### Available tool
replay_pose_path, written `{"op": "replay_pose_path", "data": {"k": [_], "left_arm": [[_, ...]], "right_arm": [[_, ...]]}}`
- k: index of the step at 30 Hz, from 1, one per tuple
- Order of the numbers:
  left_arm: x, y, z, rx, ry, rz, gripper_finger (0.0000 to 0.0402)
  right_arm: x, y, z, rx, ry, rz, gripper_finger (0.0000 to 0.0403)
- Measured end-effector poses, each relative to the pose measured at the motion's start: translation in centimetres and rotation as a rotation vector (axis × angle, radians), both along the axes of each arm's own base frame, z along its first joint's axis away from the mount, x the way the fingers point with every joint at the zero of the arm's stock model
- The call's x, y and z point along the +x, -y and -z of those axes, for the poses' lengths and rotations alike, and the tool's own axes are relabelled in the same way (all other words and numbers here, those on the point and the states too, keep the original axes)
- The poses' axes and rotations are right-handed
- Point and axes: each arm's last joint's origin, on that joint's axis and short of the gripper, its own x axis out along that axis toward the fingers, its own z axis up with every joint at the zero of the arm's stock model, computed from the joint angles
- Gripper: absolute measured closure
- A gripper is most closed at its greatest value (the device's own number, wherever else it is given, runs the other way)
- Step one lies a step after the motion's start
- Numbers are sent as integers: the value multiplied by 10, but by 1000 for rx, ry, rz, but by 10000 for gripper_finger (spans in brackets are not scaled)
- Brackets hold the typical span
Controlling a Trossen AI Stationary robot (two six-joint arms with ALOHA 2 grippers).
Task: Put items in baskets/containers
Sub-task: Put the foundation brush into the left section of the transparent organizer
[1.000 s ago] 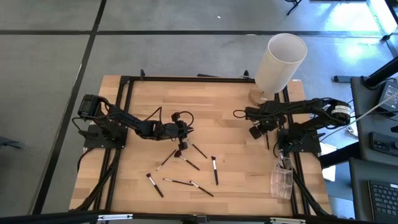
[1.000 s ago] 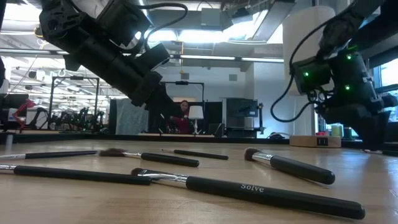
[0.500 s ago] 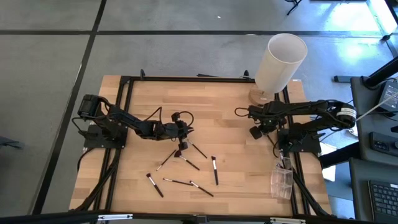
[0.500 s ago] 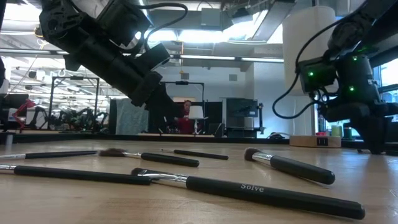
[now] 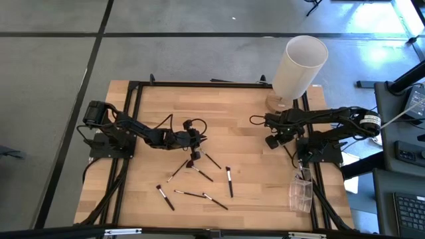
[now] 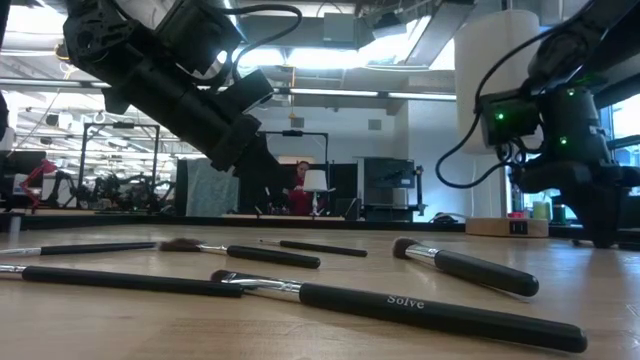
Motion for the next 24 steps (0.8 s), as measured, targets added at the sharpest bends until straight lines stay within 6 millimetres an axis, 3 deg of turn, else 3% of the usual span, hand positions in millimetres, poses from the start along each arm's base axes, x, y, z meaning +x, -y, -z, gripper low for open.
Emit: {"op": "replay_pose_path", "data": {"k": [16,21,24], "left_arm": [[0,0,0,-6,-1,11,370],[0,1,0,-10,-2,17,370],[0,1,0,-7,-3,19,370]], "right_arm": [[3,-3,-1,-22,5,-24,386],[17,-5,-18,-72,111,-31,386],[34,-9,-44,-115,275,-63,386]]}}
